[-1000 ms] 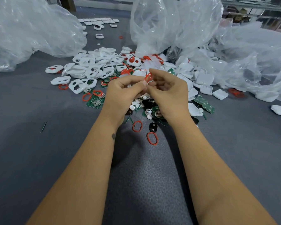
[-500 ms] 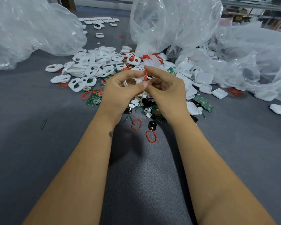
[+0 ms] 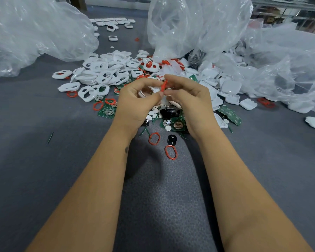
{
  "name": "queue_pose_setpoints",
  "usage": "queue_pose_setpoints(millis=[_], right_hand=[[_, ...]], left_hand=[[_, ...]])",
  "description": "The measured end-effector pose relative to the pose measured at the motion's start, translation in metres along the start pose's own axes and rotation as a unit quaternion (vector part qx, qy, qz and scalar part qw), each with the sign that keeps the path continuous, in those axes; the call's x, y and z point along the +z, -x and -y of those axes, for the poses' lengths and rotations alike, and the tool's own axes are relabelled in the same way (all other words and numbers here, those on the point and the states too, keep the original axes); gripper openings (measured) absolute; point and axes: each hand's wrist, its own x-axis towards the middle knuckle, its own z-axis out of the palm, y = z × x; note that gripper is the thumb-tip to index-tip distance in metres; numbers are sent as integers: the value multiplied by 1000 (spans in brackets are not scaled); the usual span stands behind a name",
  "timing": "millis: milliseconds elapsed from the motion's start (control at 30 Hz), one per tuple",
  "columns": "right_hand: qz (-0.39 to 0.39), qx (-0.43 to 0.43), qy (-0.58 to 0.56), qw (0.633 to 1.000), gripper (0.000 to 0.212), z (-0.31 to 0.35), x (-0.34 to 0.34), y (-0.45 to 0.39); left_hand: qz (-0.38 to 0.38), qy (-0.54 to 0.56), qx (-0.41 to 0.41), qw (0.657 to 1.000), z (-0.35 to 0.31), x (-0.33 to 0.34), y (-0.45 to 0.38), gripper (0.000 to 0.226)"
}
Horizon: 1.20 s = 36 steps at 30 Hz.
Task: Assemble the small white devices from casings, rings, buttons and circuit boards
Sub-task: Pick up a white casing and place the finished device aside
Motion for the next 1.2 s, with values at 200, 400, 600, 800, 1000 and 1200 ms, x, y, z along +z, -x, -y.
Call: queue_pose_setpoints(millis=[200, 400, 600, 800, 1000, 1200], right_hand=[[-45, -20, 3, 999, 20, -2, 5, 2], [-73, -83, 90, 990, 57, 1, 7, 3], [4, -144, 230, 963, 67, -2, 14, 6], [-45, -146, 253, 955, 45, -9, 12, 5], [-64, -123, 240, 961, 33, -6, 12, 3], [-68, -83, 207, 972, 30, -1, 13, 6]], left_hand=[[7, -84, 44, 995, 2, 1, 1, 18], [-18, 7, -70, 997, -2, 2, -1, 22], [11, 18, -63, 998, -4, 5, 1, 23], [-9, 4, -46, 999, -6, 5, 2, 16], [7, 44, -38, 998, -6, 6, 3, 14], [-12, 60, -33, 998, -4, 4, 0, 16]])
